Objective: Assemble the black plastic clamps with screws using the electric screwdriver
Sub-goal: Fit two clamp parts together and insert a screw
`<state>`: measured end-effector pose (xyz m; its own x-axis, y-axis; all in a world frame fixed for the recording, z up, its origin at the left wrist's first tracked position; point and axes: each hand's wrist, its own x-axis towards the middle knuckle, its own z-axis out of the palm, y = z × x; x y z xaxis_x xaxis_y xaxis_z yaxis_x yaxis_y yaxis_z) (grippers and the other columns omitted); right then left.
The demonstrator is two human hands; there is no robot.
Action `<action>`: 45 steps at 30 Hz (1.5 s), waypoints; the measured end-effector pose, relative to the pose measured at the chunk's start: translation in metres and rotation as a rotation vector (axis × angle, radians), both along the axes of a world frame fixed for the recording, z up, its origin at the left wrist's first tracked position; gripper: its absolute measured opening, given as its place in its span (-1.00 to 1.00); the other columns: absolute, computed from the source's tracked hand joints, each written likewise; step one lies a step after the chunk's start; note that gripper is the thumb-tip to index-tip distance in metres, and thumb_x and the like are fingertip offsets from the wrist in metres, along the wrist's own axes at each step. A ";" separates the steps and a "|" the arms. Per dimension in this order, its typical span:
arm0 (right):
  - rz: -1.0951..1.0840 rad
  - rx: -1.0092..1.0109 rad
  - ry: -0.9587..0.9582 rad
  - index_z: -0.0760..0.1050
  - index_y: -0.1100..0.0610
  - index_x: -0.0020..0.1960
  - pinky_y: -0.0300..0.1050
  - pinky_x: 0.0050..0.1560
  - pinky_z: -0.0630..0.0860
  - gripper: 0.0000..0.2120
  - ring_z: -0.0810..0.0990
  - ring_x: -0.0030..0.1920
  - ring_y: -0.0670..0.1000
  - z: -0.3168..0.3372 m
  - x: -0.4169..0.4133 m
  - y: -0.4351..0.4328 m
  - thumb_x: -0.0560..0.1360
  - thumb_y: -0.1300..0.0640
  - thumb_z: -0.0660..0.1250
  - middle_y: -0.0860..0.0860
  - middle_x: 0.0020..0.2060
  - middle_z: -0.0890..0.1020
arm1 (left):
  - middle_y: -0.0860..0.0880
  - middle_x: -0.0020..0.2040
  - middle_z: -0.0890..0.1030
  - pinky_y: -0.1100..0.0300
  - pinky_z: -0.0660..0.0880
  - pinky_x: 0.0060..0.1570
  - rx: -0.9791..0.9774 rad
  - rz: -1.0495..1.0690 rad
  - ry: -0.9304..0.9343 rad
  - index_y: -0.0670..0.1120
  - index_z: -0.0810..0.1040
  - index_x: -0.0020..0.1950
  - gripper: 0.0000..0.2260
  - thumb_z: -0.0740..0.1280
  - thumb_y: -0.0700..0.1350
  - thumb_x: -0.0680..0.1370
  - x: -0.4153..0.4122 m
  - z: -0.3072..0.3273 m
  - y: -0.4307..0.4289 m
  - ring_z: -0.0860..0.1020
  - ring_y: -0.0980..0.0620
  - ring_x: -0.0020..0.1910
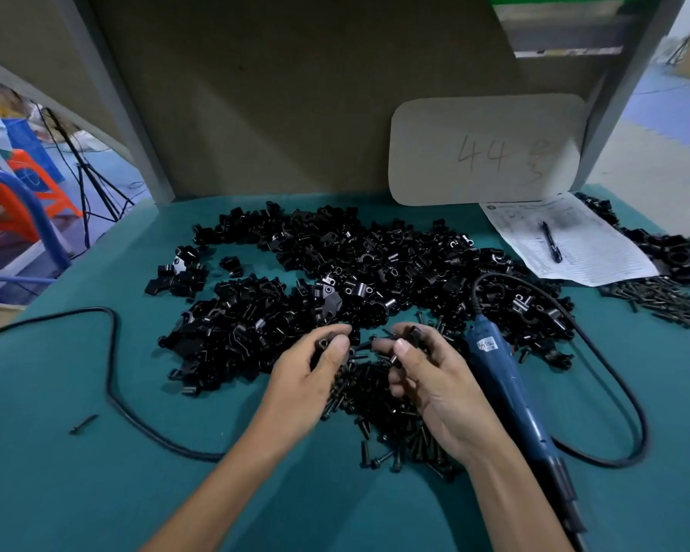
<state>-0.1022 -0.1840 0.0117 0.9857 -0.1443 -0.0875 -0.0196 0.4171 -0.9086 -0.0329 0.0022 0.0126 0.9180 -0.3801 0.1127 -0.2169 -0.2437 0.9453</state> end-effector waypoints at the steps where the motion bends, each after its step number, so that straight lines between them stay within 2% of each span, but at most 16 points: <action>1: -0.002 -0.002 0.001 0.60 -0.03 0.24 -0.16 -0.12 0.60 -0.62 0.65 -0.13 -0.04 0.000 0.000 0.000 0.45 -0.05 0.52 0.10 0.20 0.69 | 0.18 -0.25 0.58 0.27 0.46 -0.31 -0.070 -0.014 0.076 0.33 0.56 0.16 -0.62 0.17 0.46 0.48 -0.006 -0.001 -0.004 0.49 0.23 -0.35; 4: 0.001 -0.004 0.003 0.65 -0.10 0.23 -0.15 -0.07 0.61 -0.65 0.66 -0.07 -0.01 0.000 -0.001 0.000 0.45 -0.05 0.52 0.09 0.19 0.69 | -0.02 -0.17 0.47 0.26 0.36 -0.43 -0.246 -0.033 0.346 0.21 0.47 0.17 -0.54 0.18 0.45 0.43 -0.012 -0.007 -0.016 0.40 0.16 -0.39; 6: 0.006 0.012 0.008 0.64 -0.10 0.26 -0.14 -0.05 0.61 -0.70 0.66 -0.04 0.01 0.000 -0.001 0.001 0.53 -0.01 0.43 0.11 0.18 0.69 | 0.01 -0.10 0.46 0.30 0.37 -0.38 -0.221 -0.077 0.400 0.13 0.31 0.25 -0.54 0.27 0.37 0.51 -0.009 -0.009 -0.017 0.43 0.20 -0.37; 9: 0.000 0.040 0.026 0.62 -0.05 0.32 -0.14 -0.02 0.62 -0.70 0.68 -0.02 0.04 -0.001 0.001 0.001 0.62 0.01 0.32 0.13 0.19 0.69 | 0.14 0.17 0.53 0.36 0.45 -0.09 0.036 -0.091 0.239 0.38 0.17 0.24 -0.65 0.30 0.19 0.60 -0.004 -0.018 -0.011 0.56 0.38 -0.06; 11: 0.009 0.002 0.034 0.58 -0.02 0.37 -0.15 0.00 0.61 -0.71 0.69 -0.01 0.04 -0.002 0.001 0.001 0.67 0.06 0.27 0.12 0.19 0.69 | 0.20 0.37 0.42 0.25 0.40 0.20 0.163 -0.097 0.127 0.43 0.10 0.34 -0.60 0.22 0.30 0.58 -0.005 -0.022 -0.008 0.44 0.38 0.25; 13: 0.007 -0.094 0.028 0.58 -0.06 0.36 -0.14 0.02 0.62 -0.71 0.69 0.00 0.03 -0.004 0.002 0.003 0.69 0.12 0.26 0.08 0.19 0.70 | 0.28 0.46 0.27 0.23 0.26 0.35 0.190 -0.101 0.040 0.36 0.05 0.50 -0.49 0.10 0.37 0.58 -0.011 -0.023 -0.009 0.27 0.39 0.41; 15: -0.009 -0.220 0.000 0.60 -0.14 0.33 -0.14 0.02 0.62 -0.71 0.69 0.03 -0.01 -0.005 0.001 0.004 0.68 0.13 0.27 -0.02 0.19 0.69 | 0.33 0.44 0.24 0.36 0.21 0.37 0.215 -0.092 -0.060 0.26 0.07 0.58 -0.47 0.01 0.34 0.63 -0.016 -0.024 -0.012 0.20 0.47 0.41; 18: -0.002 -0.451 -0.058 0.53 -0.19 0.38 -0.24 0.14 0.58 -0.69 0.61 0.24 -0.17 -0.007 0.001 0.004 0.68 0.08 0.28 -0.24 0.27 0.62 | 0.30 0.39 0.36 0.54 0.20 0.31 0.218 -0.046 -0.171 0.14 0.20 0.60 -0.49 0.10 0.24 0.67 -0.023 -0.024 -0.013 0.27 0.42 0.41; 25: 0.085 -0.593 -0.098 0.46 -0.09 0.48 -0.33 0.37 0.41 -0.63 0.45 0.40 -0.28 -0.012 0.002 0.009 0.69 0.10 0.27 -0.31 0.34 0.55 | 0.23 0.32 0.48 0.51 0.27 0.26 0.179 0.024 -0.283 0.03 0.44 0.48 -0.58 0.19 0.15 0.67 -0.024 -0.023 -0.011 0.39 0.35 0.35; 27: 0.064 -0.584 -0.085 0.48 -0.13 0.46 -0.32 0.32 0.46 -0.64 0.52 0.33 -0.27 -0.013 0.002 0.009 0.68 0.06 0.29 -0.32 0.28 0.60 | 0.24 0.30 0.50 0.48 0.31 0.26 0.157 0.033 -0.296 0.04 0.47 0.44 -0.62 0.25 0.12 0.65 -0.024 -0.023 -0.011 0.42 0.31 0.34; 31: -0.052 -0.526 -0.023 0.52 -0.27 0.26 -0.16 -0.05 0.60 -0.77 0.65 -0.15 -0.10 -0.013 0.001 0.010 0.62 -0.10 0.30 -0.17 -0.11 0.67 | 0.18 0.24 0.55 0.33 0.44 0.24 0.125 0.050 -0.331 0.00 0.54 0.36 -0.65 0.37 0.07 0.60 -0.025 -0.022 -0.011 0.51 0.22 0.26; 34: -0.097 -0.582 -0.020 0.55 -0.24 0.15 -0.16 -0.13 0.62 -0.88 0.65 -0.14 -0.11 -0.012 0.002 0.012 0.66 -0.07 0.26 -0.14 -0.08 0.67 | 0.18 0.22 0.57 0.35 0.44 0.24 0.111 0.056 -0.389 -0.02 0.59 0.31 -0.65 0.45 0.03 0.55 -0.028 -0.022 -0.011 0.52 0.25 0.24; 39: -0.038 -0.531 0.024 0.68 -0.03 0.00 -0.05 -0.22 0.64 -0.73 0.69 -0.22 0.09 -0.008 0.000 0.012 0.70 0.02 0.22 0.09 -0.19 0.71 | 0.23 0.21 0.58 0.32 0.46 0.25 0.083 0.068 -0.351 0.00 0.61 0.31 -0.63 0.43 0.07 0.53 -0.027 -0.021 -0.010 0.53 0.25 0.25; 41: 0.006 -0.485 0.052 0.69 -0.02 0.11 -0.09 -0.19 0.64 -0.74 0.70 -0.21 0.06 -0.008 0.000 0.011 0.70 0.09 0.20 0.06 -0.13 0.73 | 0.22 0.20 0.59 0.30 0.47 0.24 0.073 0.074 -0.345 -0.01 0.61 0.31 -0.62 0.41 0.09 0.53 -0.027 -0.020 -0.010 0.54 0.25 0.23; 43: 0.049 -0.497 0.060 0.59 -0.14 0.29 -0.14 -0.17 0.63 -0.68 0.71 -0.19 0.04 -0.008 -0.001 0.011 0.70 0.16 0.17 -0.03 -0.04 0.72 | 0.22 0.18 0.60 0.24 0.51 0.22 0.066 0.087 -0.334 -0.02 0.62 0.30 -0.64 0.43 0.06 0.53 -0.026 -0.022 -0.011 0.56 0.22 0.21; 45: 0.095 -0.501 0.052 0.50 -0.27 0.30 -0.11 -0.16 0.63 -0.58 0.70 -0.20 0.05 -0.008 -0.002 0.012 0.70 0.22 0.13 0.03 -0.08 0.68 | 0.23 0.15 0.61 0.16 0.55 0.17 0.054 0.111 -0.280 0.01 0.62 0.29 -0.66 0.46 0.04 0.53 -0.024 -0.025 -0.011 0.59 0.20 0.17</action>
